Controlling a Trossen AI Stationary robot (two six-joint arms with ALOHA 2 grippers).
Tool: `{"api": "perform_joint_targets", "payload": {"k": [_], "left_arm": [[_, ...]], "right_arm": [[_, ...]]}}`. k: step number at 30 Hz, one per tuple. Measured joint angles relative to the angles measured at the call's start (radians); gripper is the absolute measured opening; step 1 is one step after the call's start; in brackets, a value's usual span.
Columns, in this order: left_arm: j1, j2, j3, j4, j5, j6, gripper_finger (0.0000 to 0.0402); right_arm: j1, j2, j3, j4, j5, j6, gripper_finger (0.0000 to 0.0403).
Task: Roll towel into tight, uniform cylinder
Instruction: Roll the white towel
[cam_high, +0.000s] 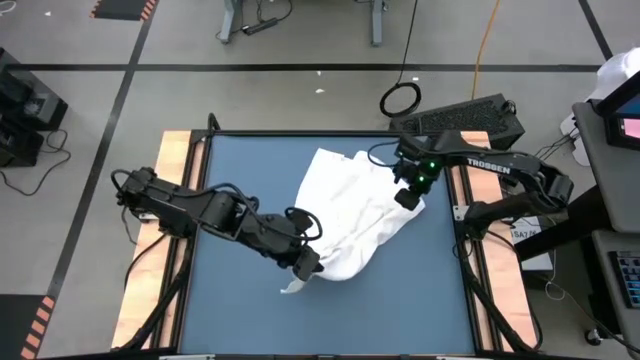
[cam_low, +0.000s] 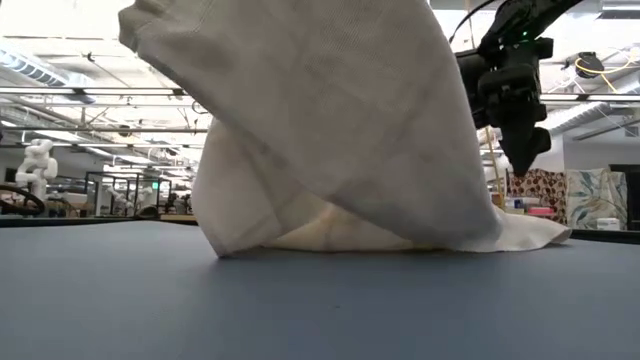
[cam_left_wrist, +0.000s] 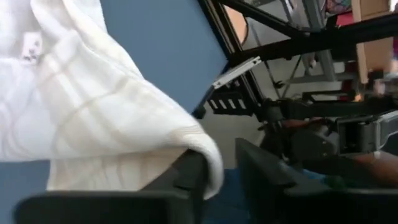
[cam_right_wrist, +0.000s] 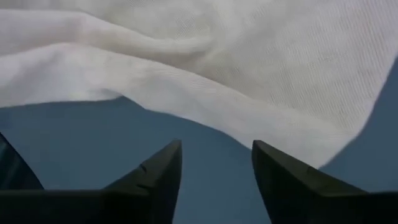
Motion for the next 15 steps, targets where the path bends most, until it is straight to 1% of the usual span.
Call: {"api": "perform_joint_targets", "payload": {"k": [3,6,8,12,15], "left_arm": [[0.000,-0.003,0.000,0.029,0.030,-0.005,0.0157],[0.005,-0.004,0.000,0.038,0.027,-0.007,0.0214],[0.011,-0.007,0.000,0.063,0.028,-0.007,0.0244],[0.024,-0.012,0.002,0.184,0.071,-0.047,0.0282],[0.022,-0.012,0.002,0.157,0.129,-0.058,0.0299]], "right_arm": [[0.024,-0.020,0.000,0.032,0.000,0.028,0.0190],[0.048,-0.043,0.000,0.048,0.001,0.060,0.0188],[0.064,-0.056,0.000,0.053,0.002,0.077,0.0188],[0.095,-0.079,0.000,0.057,0.004,0.100,0.0188],[0.116,-0.087,0.000,0.061,0.005,0.106,0.0188]]}}
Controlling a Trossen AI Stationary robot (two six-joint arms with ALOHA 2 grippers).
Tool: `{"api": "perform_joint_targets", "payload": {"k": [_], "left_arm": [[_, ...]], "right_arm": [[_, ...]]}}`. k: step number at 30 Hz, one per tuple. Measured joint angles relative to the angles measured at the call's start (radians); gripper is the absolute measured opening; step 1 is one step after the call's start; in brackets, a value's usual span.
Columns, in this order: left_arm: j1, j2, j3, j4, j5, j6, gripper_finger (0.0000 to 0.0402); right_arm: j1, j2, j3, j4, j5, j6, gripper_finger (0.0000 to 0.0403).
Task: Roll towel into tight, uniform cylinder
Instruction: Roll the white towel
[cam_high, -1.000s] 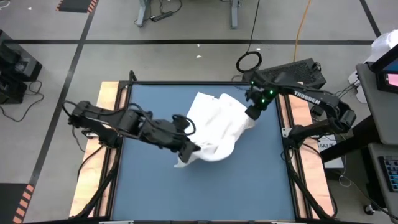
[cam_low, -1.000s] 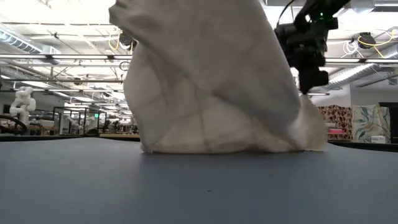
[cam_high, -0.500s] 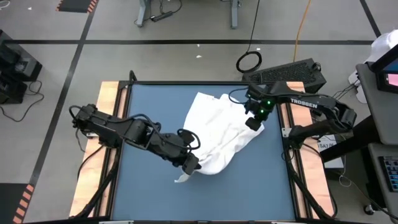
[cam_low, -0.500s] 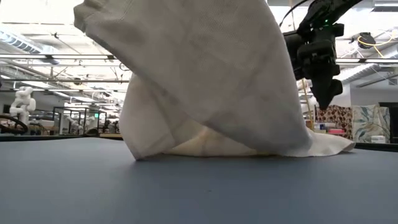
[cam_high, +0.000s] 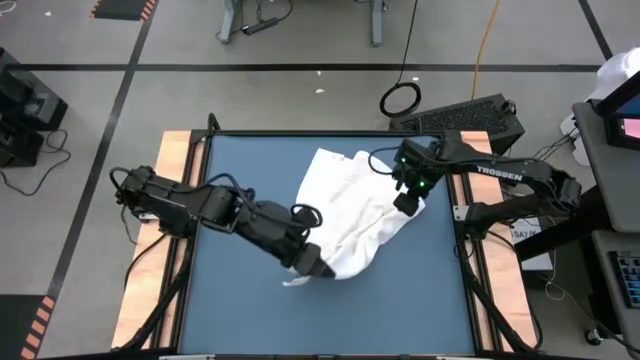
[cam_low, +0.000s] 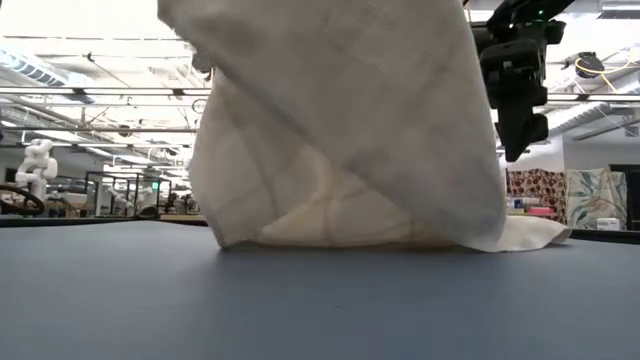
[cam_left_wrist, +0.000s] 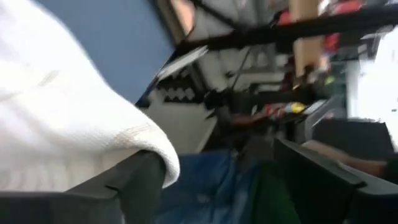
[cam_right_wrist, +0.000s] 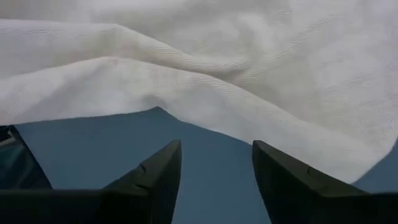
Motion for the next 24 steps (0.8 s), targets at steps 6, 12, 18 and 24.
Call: {"api": "perform_joint_targets", "payload": {"k": [6,12,18,24], "left_arm": [[-0.005,0.016,-0.001,-0.126,0.082,-0.029,0.0323],[-0.023,0.048,0.000,-0.282,0.235,-0.095,0.0329],[-0.033,0.063,0.000,-0.287,0.290,0.001,0.0329],[0.045,0.064,0.000,-0.368,-0.020,0.097,0.0329]], "right_arm": [[0.031,-0.002,0.000,0.009,0.005,-0.003,0.0188],[0.051,-0.002,0.000,0.022,0.037,-0.004,0.0188],[0.068,-0.002,0.000,0.028,0.055,-0.003,0.0188],[0.080,-0.001,0.000,0.060,0.055,0.024,0.0187]]}}
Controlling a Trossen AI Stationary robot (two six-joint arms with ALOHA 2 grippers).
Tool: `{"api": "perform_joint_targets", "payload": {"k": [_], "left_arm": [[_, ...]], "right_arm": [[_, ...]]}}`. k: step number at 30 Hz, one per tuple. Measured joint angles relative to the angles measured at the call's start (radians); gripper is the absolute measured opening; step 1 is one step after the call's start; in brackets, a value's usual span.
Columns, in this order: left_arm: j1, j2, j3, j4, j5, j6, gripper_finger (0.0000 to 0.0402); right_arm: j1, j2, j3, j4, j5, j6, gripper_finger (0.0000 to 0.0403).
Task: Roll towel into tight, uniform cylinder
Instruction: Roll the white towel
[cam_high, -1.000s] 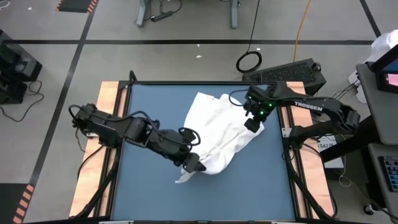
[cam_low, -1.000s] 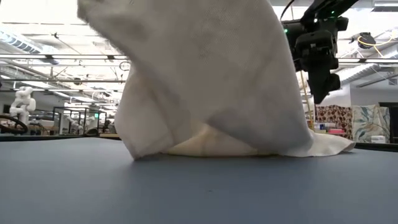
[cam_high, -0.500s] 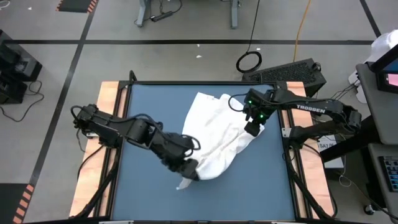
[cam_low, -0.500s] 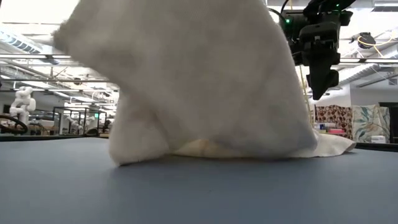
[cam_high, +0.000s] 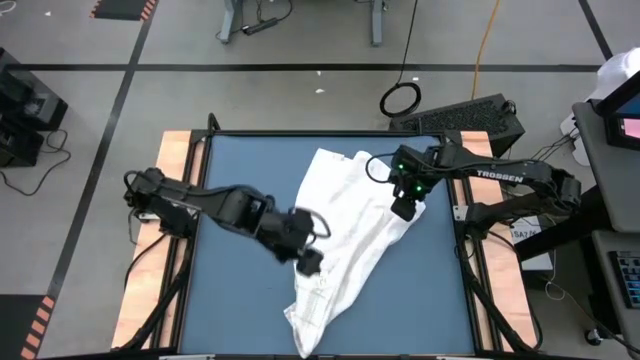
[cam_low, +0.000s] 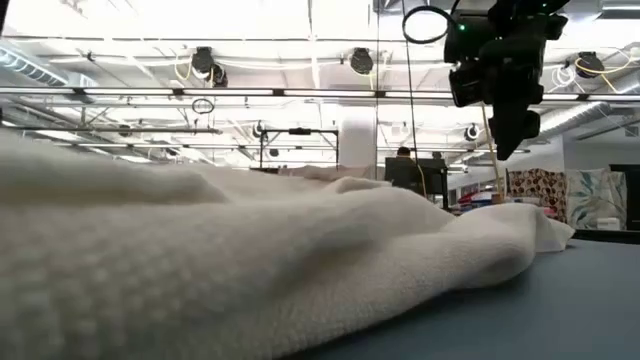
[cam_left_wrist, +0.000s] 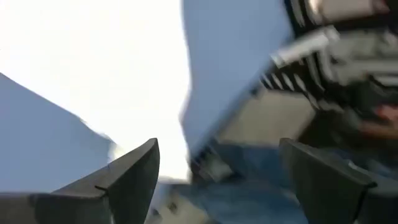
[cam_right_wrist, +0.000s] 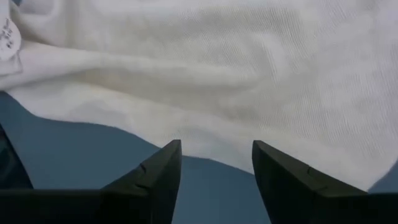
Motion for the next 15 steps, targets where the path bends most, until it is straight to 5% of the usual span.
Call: {"api": "perform_joint_targets", "payload": {"k": [10,15], "left_arm": [[0.362,0.079,0.000,-0.006,-0.100,0.458,0.0309],[0.552,0.164,0.000,-0.040,-0.088,0.530,0.0281]], "right_arm": [[0.002,-0.107,0.000,0.028,-0.001,0.180,0.0187],[0.015,-0.196,0.000,0.044,0.032,0.301,0.0187]]}}
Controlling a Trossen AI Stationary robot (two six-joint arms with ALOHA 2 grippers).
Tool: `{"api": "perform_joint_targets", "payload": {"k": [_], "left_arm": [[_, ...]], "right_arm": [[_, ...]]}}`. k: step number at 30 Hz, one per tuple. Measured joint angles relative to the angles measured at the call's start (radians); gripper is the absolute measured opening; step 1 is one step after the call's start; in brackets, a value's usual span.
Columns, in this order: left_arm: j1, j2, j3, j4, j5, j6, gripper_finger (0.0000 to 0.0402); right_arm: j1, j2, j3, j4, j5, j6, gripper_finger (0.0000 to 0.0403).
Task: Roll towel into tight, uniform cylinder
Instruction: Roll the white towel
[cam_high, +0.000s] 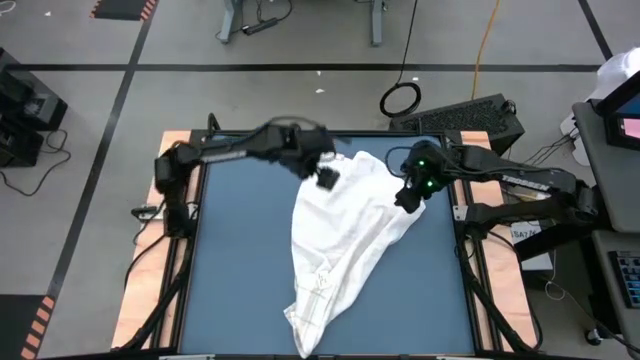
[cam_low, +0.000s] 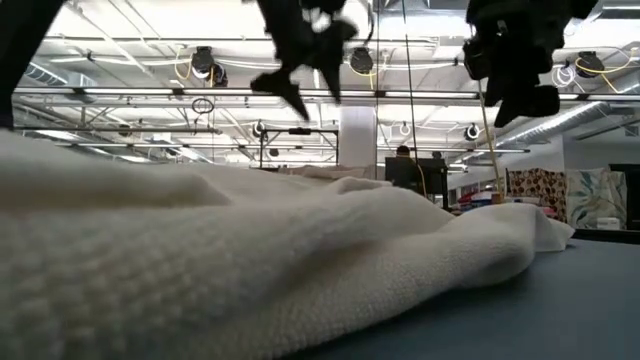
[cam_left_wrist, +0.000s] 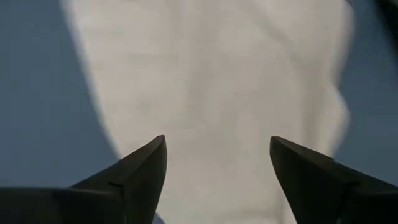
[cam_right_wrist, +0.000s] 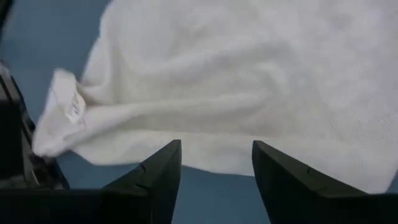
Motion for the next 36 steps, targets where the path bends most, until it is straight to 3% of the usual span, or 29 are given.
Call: {"api": "perform_joint_targets", "payload": {"k": [6,10,16,21,25,29,36], "left_arm": [[0.157,0.127,0.000,0.001,-0.030,0.021,0.0261],[0.216,0.231,0.000,0.003,-0.033,0.080,0.0256],[0.238,0.339,0.000,0.060,-0.033,0.190,0.0255],[0.234,0.371,0.000,0.084,-0.040,0.253,0.0255],[0.233,0.392,0.000,0.124,-0.049,0.276,0.0243],[0.226,0.412,0.000,0.138,-0.072,0.295,0.0198],[0.199,0.414,0.000,0.119,-0.149,0.420,0.0072]], "right_arm": [[0.022,-0.051,0.000,0.013,0.091,0.140,0.0187],[0.040,-0.053,0.000,0.055,0.098,0.263,0.0187],[0.086,-0.030,0.000,0.219,0.118,0.388,0.0187],[0.141,0.001,0.000,0.321,0.223,0.496,0.0187],[0.182,0.013,0.000,0.359,0.235,0.524,0.0187],[0.216,0.022,0.000,0.361,0.263,0.556,0.0187],[0.247,0.025,0.000,0.370,0.314,0.571,0.0187]]}}
